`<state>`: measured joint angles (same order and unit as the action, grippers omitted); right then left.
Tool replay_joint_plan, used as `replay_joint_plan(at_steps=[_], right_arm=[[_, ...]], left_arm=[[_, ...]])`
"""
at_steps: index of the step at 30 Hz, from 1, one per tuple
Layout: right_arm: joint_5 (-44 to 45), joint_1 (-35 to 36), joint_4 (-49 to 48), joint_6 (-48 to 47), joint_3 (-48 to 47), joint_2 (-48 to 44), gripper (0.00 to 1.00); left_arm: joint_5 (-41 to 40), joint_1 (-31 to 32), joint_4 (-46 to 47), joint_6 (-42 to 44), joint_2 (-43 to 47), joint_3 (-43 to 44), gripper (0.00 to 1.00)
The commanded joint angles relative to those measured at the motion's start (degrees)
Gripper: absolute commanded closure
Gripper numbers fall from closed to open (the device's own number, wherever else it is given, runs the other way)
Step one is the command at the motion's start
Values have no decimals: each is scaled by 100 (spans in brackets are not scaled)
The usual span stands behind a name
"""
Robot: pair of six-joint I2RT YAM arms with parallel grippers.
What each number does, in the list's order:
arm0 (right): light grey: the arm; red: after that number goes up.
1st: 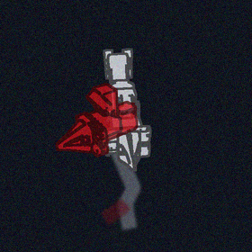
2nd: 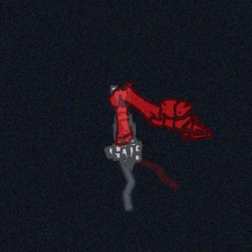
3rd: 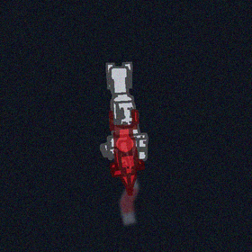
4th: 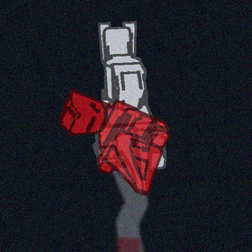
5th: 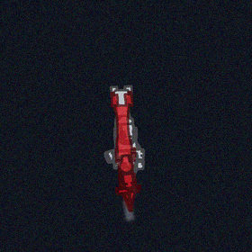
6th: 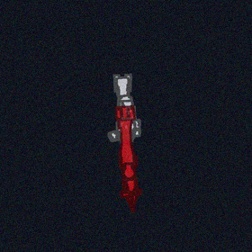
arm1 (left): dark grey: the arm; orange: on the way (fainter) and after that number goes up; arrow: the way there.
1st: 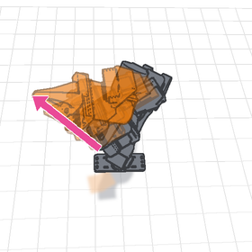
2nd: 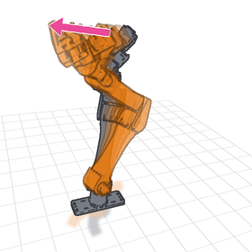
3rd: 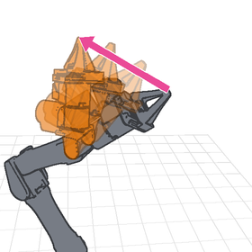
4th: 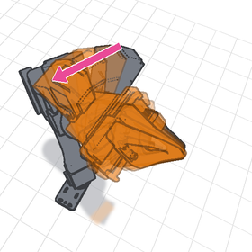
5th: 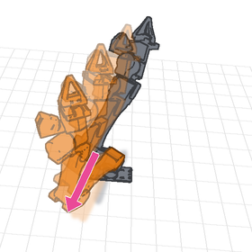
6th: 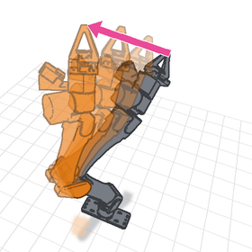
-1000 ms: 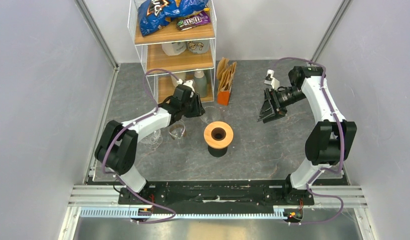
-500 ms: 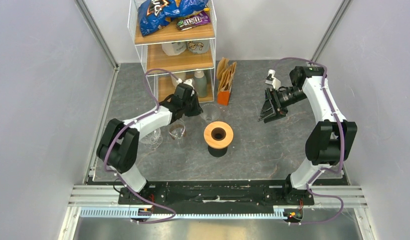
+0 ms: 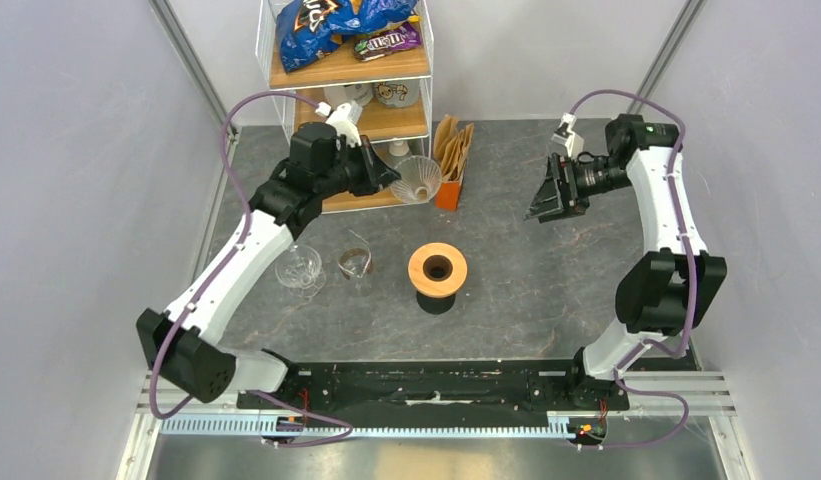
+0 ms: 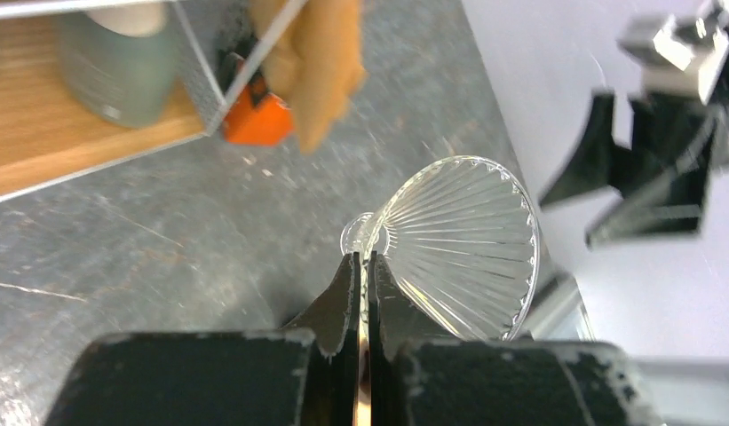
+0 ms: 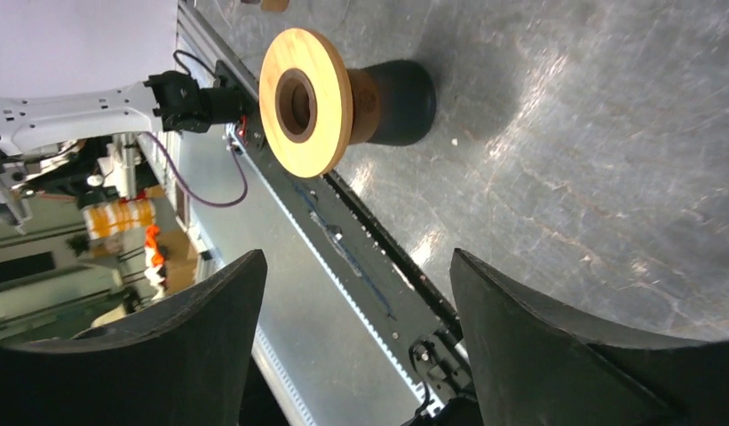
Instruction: Place the coffee filter in the dripper
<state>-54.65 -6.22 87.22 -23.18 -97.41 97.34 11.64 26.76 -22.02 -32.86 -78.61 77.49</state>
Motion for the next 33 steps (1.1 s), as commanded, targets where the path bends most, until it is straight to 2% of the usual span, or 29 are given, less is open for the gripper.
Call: replay_joint_plan(at_steps=[1, 5, 11, 17, 22, 26, 33], right_arm=[[-270, -20, -634, 387, -232, -724, 13], [-75, -20, -1445, 877, 125, -1311, 3], [366, -20, -2270, 1262, 683, -1971, 3], [832, -20, -2837, 1265, 830, -2469, 3], [1622, -20, -3498, 2257, 1228, -2913, 3], [960, -18, -3533, 2142, 1377, -3087, 3], [444, -20, -2691, 1786, 975, -2639, 3]], left_arm=[[1455, 158, -1139, 663, 368, 216, 98], [1649, 368, -1457, 1071, 541, -54, 98], [1533, 888, -1472, 1293, 423, -180, 98], [1496, 1038, -1499, 1335, 294, -253, 98], [1351, 1077, -1350, 1304, 146, -239, 98], [1332, 1085, -1298, 1328, 9, -208, 98], [1262, 1094, -1213, 1314, -170, -226, 98]])
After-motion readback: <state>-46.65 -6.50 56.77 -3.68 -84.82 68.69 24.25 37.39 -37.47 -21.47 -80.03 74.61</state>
